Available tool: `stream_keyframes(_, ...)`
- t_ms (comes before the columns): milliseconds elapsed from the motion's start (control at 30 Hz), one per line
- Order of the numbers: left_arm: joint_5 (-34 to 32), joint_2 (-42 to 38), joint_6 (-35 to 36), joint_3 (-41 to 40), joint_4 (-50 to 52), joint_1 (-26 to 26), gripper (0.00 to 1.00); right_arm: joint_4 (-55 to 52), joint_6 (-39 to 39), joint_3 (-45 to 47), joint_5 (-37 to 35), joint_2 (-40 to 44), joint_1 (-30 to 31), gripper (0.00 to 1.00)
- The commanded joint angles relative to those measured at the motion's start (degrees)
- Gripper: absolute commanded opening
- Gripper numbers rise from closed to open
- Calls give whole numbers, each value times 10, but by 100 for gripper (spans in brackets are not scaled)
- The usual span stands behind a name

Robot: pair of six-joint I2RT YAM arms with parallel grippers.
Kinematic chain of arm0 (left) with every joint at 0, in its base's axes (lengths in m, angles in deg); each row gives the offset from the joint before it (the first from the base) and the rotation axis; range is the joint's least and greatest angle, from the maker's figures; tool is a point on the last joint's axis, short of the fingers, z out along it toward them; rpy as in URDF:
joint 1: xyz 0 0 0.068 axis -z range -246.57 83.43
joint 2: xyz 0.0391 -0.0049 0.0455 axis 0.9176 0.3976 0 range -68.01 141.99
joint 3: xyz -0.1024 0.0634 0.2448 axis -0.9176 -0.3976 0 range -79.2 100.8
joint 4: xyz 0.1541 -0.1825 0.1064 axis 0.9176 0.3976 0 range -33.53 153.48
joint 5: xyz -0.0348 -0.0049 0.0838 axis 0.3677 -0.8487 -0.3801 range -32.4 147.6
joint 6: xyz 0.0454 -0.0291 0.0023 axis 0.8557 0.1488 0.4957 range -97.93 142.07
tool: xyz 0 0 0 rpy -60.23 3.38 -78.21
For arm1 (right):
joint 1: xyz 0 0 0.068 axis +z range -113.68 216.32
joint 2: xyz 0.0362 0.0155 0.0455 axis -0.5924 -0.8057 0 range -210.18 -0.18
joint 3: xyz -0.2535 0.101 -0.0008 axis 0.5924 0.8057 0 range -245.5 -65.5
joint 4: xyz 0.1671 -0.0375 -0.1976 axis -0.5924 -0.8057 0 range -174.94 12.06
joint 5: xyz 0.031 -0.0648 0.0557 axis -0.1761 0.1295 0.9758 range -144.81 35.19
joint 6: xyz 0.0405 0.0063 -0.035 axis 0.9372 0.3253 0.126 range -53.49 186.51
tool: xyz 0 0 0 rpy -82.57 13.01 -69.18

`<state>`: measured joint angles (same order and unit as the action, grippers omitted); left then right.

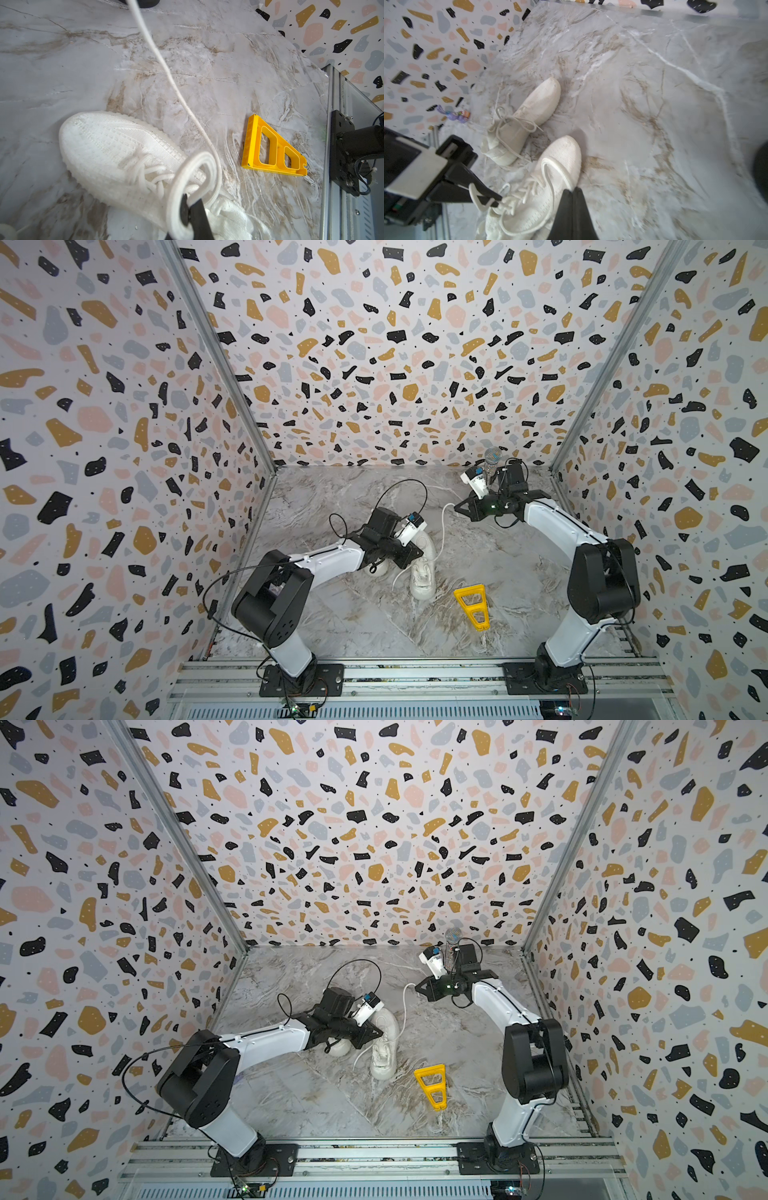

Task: Tie the shoes
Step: Wrap the shoelace around the shoelace.

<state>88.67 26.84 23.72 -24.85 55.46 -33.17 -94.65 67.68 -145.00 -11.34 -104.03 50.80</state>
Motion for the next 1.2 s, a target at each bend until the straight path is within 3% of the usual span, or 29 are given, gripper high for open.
stream_keyframes(0,16,-12,-6,-11,-40,-7,0,53,106,-41,66,-26,23,0)
stream_keyframes(233,22,-17,-6,-27,-59,-11,0,27,150,-84,86,-103,93,0)
stream_keyframes(333,23,-18,-7,-31,-65,-12,0,-27,133,-109,108,-139,106,1)
stream_keyframes(500,30,-13,-9,-31,-67,-15,0,-140,55,-143,114,-149,87,30)
stream_keyframes(600,35,-11,-10,-28,-68,-16,0,-137,36,-121,100,-112,61,41)
stream_keyframes(767,59,-1,-16,-18,-68,-22,0,-125,-23,-38,89,-31,22,44)
stream_keyframes(967,107,17,-21,-4,-67,-26,0,-11,-117,140,187,74,24,49)
stream_keyframes(1167,132,28,-19,6,-60,-26,0,111,-52,183,202,76,63,56)
